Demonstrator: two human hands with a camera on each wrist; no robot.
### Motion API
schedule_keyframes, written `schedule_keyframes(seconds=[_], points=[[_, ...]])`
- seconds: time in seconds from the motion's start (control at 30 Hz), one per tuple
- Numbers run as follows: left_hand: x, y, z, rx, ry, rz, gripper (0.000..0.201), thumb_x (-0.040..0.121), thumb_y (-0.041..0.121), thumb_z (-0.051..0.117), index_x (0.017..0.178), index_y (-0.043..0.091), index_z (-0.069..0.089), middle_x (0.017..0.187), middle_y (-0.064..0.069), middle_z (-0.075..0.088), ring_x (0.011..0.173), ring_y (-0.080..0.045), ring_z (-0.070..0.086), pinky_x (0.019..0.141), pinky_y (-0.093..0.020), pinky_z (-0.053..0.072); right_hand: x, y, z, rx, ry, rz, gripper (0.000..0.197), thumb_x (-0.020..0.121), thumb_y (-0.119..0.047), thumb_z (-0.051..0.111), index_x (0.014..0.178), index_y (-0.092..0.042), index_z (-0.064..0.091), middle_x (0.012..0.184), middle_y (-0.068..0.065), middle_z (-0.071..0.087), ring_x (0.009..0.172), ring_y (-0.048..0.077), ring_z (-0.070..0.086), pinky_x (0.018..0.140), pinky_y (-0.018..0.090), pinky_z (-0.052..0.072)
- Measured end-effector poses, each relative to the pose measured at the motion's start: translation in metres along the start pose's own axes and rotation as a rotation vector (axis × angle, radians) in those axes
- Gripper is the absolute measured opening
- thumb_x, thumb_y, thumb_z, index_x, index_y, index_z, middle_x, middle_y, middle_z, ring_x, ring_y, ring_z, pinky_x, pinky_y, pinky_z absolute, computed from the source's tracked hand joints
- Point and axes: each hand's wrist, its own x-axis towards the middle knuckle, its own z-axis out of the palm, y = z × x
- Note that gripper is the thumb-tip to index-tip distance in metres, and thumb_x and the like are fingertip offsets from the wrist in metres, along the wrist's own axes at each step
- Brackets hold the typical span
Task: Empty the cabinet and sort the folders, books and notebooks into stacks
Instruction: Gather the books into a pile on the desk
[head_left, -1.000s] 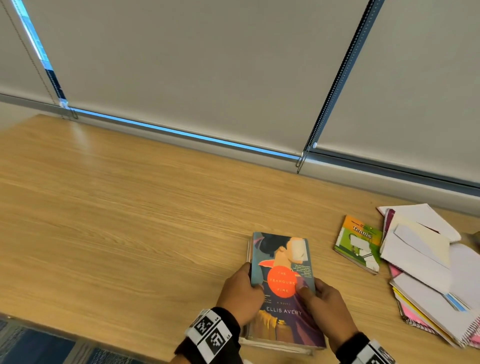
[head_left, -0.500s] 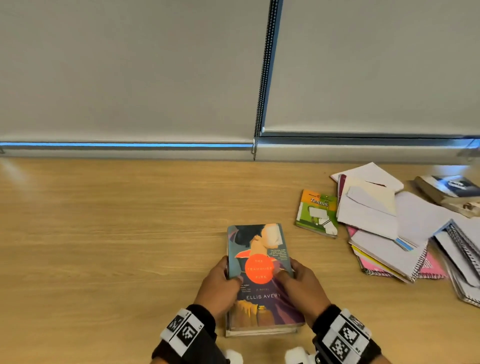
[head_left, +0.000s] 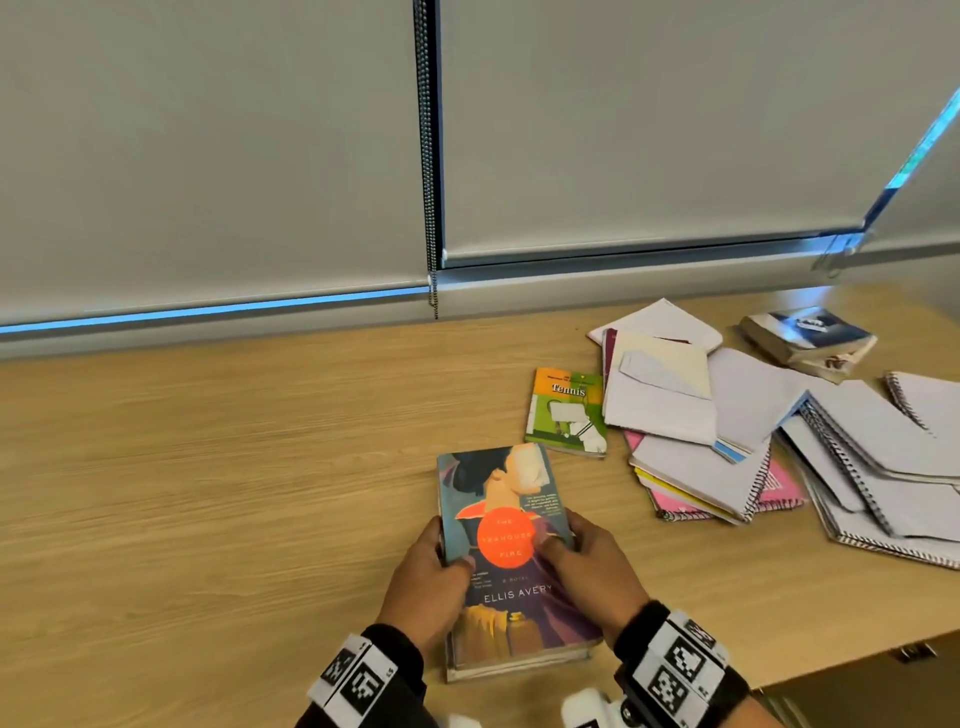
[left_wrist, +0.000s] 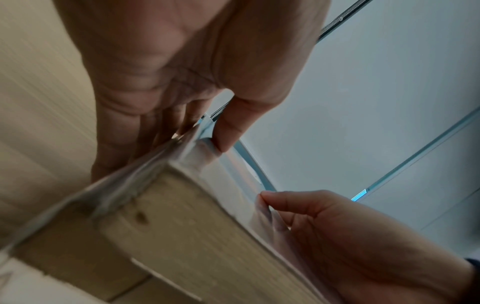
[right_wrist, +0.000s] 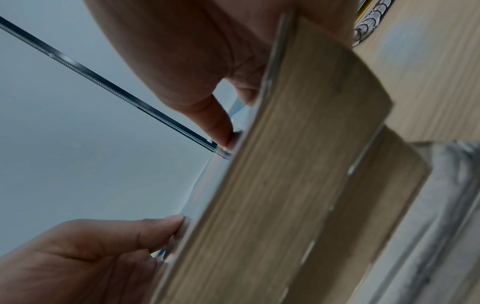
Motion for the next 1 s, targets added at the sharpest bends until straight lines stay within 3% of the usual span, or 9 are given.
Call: schedule_keyframes(seconds=[0.23,0.33,0.4,0.47,0.53,0.6,0.73,0.83,1.0], points=[[0.000,0.016,0.016,-0.022,-0.009,-0.016,0.040,0.093,0.004,0.056,0.109,0.040,0.052,0.114,0.001,0.068,0.102,-0.019,0.066,0.097,-0.044,0.051,0.006,-0.012,-0.021,0.000,-0.087,0.029,0.036,0.080,-0.038,0.063,0.115,-0.032,0.064,0.103,-0.003,0.075,0.091,0.017,0.071,0.090,0.047,0.054],[0.003,0.043,0.027,0.239,0.191,0.076,0.058,0.087,0.017,0.066,0.139,0.027,0.041,0.145,-0.006,0.041,0.132,-0.024,0.042,0.109,-0.038,0.037,0.006,-0.030,-0.046,-0.065,-0.139,0.069,0.072,0.084,-0.049,0.066,0.146,-0.025,0.037,0.140,0.001,0.054,0.090,-0.003,0.062,0.080,0.018,0.052],[0.007,0.076,0.045,0.422,0.334,0.167,0.072,0.087,0.029,0.065,0.149,0.026,0.028,0.152,-0.003,0.025,0.141,-0.024,0.022,0.114,-0.040,0.024,0.008,-0.046,-0.078,-0.099,-0.078,0.045,0.067,0.090,-0.045,0.060,0.148,-0.026,0.031,0.147,0.000,0.044,0.112,0.000,0.056,0.086,0.014,0.042],[0.018,0.116,0.081,0.387,0.312,0.318,0.061,0.089,0.030,0.063,0.144,0.029,0.036,0.146,0.005,0.032,0.135,-0.016,0.027,0.111,-0.035,0.027,0.017,-0.053,-0.126,-0.082,-0.019,0.002,0.060,0.090,-0.046,0.060,0.143,-0.027,0.041,0.138,-0.001,0.052,0.121,0.011,0.052,0.087,0.021,0.043],[0.040,0.149,0.132,0.318,0.172,0.425,0.046,0.090,0.029,0.063,0.133,0.033,0.048,0.132,0.012,0.044,0.122,-0.007,0.041,0.100,-0.027,0.035,0.033,-0.057,-0.181,-0.033,0.039,-0.022,0.048,0.090,-0.041,0.061,0.134,-0.024,0.051,0.121,0.000,0.063,0.107,0.011,0.059,0.083,0.025,0.048],[0.069,0.175,0.194,0.280,-0.001,0.440,0.032,0.090,0.027,0.063,0.121,0.034,0.056,0.120,0.013,0.056,0.112,-0.006,0.053,0.093,-0.025,0.044,0.055,-0.052,-0.249,0.068,0.117,0.008,0.037,0.091,-0.032,0.063,0.125,-0.020,0.058,0.109,0.002,0.066,0.094,0.018,0.063,0.078,0.032,0.050],[0.125,0.216,0.306,0.349,-0.235,0.368,0.019,0.089,0.025,0.064,0.108,0.028,0.063,0.098,0.008,0.066,0.097,-0.012,0.064,0.087,-0.022,0.048,0.110,-0.028,-0.381,0.419,0.267,0.141,0.014,0.093,-0.013,0.057,0.105,-0.007,0.060,0.084,0.011,0.059,0.068,0.025,0.054,0.060,0.029,0.045],[0.170,0.244,0.374,0.479,-0.271,0.371,0.020,0.089,0.027,0.063,0.110,0.027,0.063,0.102,0.005,0.067,0.101,-0.013,0.062,0.093,-0.025,0.047,0.150,-0.015,-0.467,0.466,0.360,0.226,0.007,0.094,-0.012,0.053,0.097,-0.006,0.057,0.080,0.012,0.052,0.063,0.026,0.052,0.060,0.032,0.045],[0.224,0.273,0.431,0.729,-0.226,0.417,0.026,0.089,0.025,0.059,0.115,0.023,0.062,0.113,0.002,0.062,0.105,-0.019,0.059,0.084,-0.020,0.042,0.225,0.010,-0.538,0.484,0.402,0.372,0.024,0.091,-0.013,0.058,0.109,0.002,0.053,0.075,0.016,0.048,0.057,0.030,0.056,0.051,0.034,0.049]])
